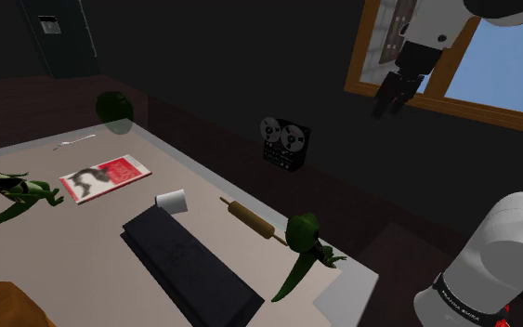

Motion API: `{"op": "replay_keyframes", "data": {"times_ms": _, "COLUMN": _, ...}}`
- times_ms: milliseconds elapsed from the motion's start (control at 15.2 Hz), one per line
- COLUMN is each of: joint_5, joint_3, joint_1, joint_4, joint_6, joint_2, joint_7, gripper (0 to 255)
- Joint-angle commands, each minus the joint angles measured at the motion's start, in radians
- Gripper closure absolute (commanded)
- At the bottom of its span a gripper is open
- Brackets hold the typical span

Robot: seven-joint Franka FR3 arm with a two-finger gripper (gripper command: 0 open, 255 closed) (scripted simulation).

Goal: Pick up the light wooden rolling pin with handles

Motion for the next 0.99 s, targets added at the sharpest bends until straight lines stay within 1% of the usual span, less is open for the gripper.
{"op": "replay_keyframes", "data": {"times_ms": 0, "joint_5": 0.0, "joint_3": 0.0, "joint_1": 0.0, "joint_4": 0.0, "joint_6": 0.0, "joint_2": 0.0, "joint_7": 0.0, "gripper": 0}}
{"op": "replay_keyframes", "data": {"times_ms": 462, "joint_5": 0.03, "joint_3": 0.073, "joint_1": 0.024, "joint_4": -0.089, "joint_6": 0.206, "joint_2": 0.137, "joint_7": 0.053, "gripper": 0}}
{"op": "replay_keyframes", "data": {"times_ms": 924, "joint_5": 0.046, "joint_3": 0.145, "joint_1": 0.044, "joint_4": -0.117, "joint_6": 0.408, "joint_2": 0.334, "joint_7": 0.108, "gripper": 0}}
